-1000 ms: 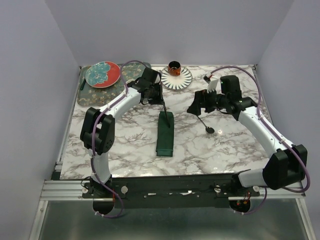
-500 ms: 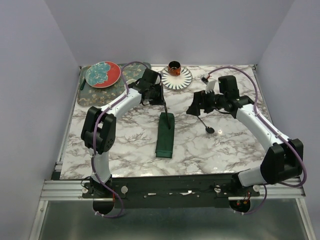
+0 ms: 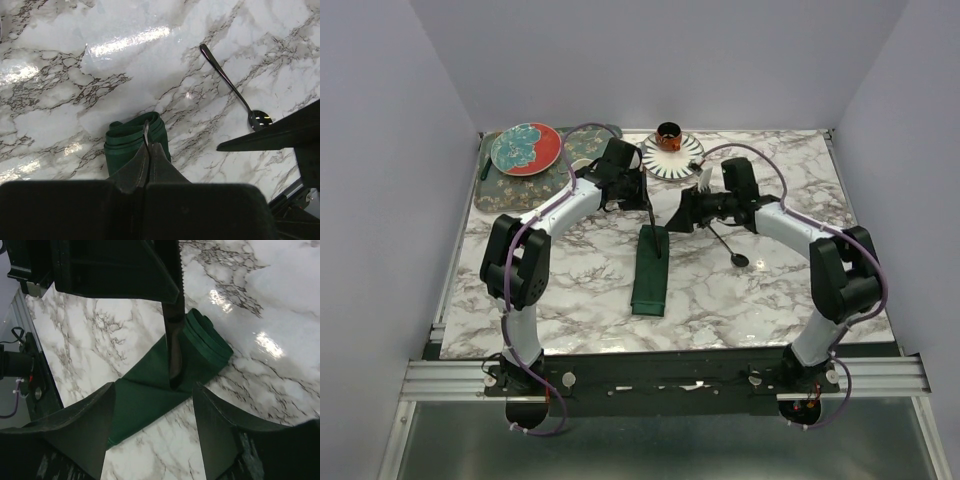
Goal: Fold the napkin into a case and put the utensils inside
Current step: Pass from the left arm to the right, then pass from the right arm to the left
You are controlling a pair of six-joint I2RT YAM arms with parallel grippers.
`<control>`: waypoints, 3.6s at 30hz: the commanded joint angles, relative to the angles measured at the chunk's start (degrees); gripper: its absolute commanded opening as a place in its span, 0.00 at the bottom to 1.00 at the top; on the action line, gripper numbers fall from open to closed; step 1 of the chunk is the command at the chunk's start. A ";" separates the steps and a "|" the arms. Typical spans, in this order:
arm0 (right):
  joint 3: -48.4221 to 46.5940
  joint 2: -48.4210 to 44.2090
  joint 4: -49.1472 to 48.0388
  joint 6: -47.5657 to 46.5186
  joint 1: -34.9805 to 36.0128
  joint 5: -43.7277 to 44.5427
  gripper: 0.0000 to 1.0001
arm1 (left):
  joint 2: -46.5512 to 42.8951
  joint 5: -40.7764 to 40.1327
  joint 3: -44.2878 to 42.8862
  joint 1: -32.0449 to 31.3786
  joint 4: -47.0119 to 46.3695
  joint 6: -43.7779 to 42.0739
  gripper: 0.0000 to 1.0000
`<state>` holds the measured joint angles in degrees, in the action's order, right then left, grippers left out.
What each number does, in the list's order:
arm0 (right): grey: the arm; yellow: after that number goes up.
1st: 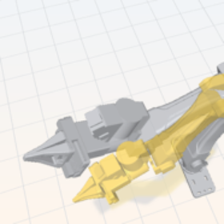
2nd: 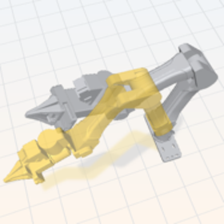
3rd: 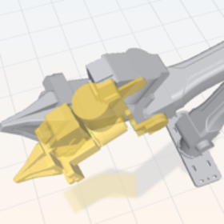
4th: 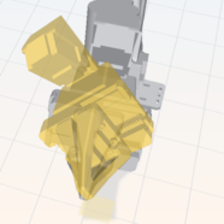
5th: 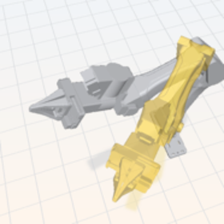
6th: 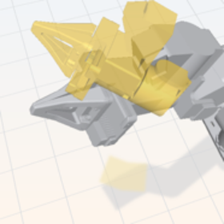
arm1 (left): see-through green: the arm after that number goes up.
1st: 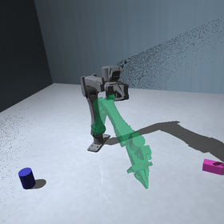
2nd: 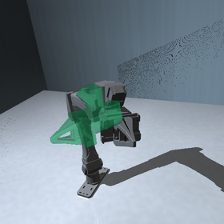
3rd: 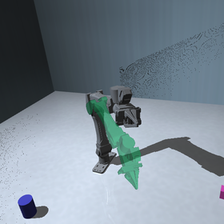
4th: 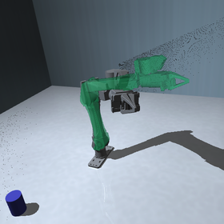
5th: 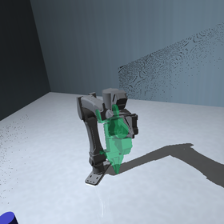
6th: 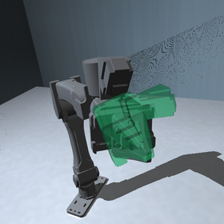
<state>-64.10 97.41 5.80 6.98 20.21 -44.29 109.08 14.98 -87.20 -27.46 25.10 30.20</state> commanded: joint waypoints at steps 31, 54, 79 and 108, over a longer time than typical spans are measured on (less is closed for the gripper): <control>-6.13 16.50 -14.68 2.16 7.13 0.17 0.56 | 0.26 3.12 -1.57 1.89 -1.28 -1.98 0.00; -9.38 15.01 -19.69 7.76 7.39 -4.92 0.01 | -6.76 6.89 -0.43 6.19 -8.22 0.57 0.44; -5.87 1.83 -69.25 66.31 4.40 -41.49 0.01 | -28.13 42.67 15.21 12.70 -40.72 23.67 0.71; -3.14 -3.45 -64.26 59.91 5.46 -38.24 0.01 | -28.92 42.06 16.80 5.49 -48.57 29.92 0.58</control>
<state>-67.37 96.29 -60.45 70.28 25.19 -84.68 79.99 56.14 -68.88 -21.58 -22.48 59.68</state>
